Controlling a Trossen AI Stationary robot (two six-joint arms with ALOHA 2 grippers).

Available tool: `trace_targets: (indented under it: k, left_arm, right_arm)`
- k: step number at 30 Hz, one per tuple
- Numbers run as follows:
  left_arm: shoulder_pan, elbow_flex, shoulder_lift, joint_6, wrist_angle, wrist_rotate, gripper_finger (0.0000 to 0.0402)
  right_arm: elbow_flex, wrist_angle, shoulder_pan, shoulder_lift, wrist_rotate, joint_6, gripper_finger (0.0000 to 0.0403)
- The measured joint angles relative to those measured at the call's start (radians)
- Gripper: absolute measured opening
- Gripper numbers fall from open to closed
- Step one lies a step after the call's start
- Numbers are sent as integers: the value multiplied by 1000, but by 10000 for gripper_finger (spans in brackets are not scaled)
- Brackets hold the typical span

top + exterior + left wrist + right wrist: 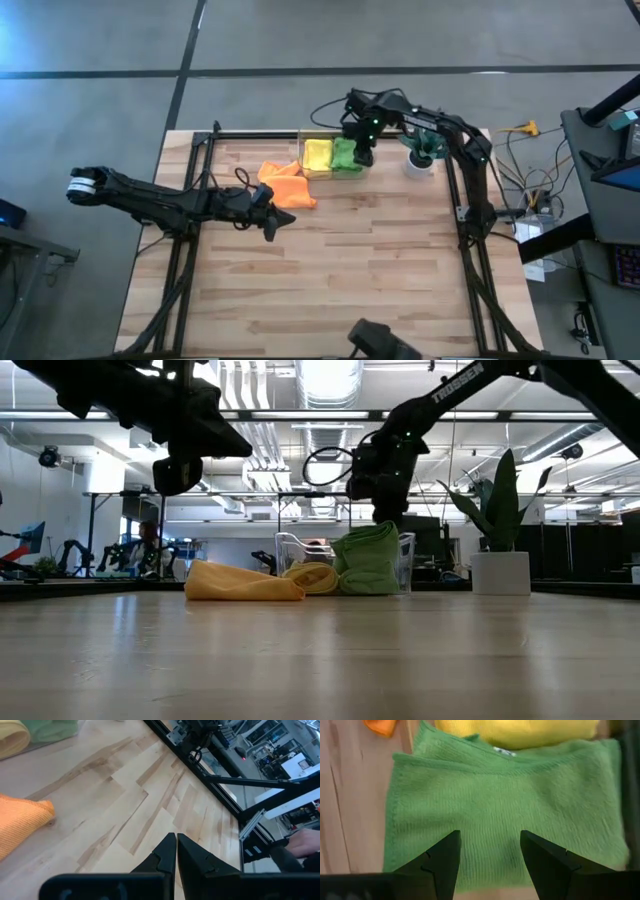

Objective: Fold microfiber towels
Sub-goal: Put the folded green microfiber towel into the transparent bin

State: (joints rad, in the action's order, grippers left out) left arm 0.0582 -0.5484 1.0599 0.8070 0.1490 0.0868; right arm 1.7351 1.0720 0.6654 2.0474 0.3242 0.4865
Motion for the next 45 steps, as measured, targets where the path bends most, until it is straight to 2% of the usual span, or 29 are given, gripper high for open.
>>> trace_targets:
  k: [5,10,12,18,25,33,38,45]
  left_arm:
    - [0,0,0,1,0,0,0]
    - [0,0,0,1,0,4,0]
    - [0,0,0,1,0,6,0]
    - [0,0,0,0,-1,8,0]
    - [0,0,0,-1,-1,29,0]
    - [0,0,0,-1,0,29,0]
    - [0,0,0,-1,0,29,0]
    - [0,0,0,0,0,29,0]
  right_arm:
    - [21,-3,-18,52,-53,16,201]
    - [24,-13,-47,94,-315,17,201]
    - [24,-13,-51,97,-372,16,201]
    - [28,-34,-49,17,-366,7,201]
    - [30,-39,-47,-80,-159,44,201]
    - [28,-14,-67,-50,-158,38,193]
    - [26,19,-84,-31,-142,38,142]
    - [25,39,-86,-31,-139,7,24]
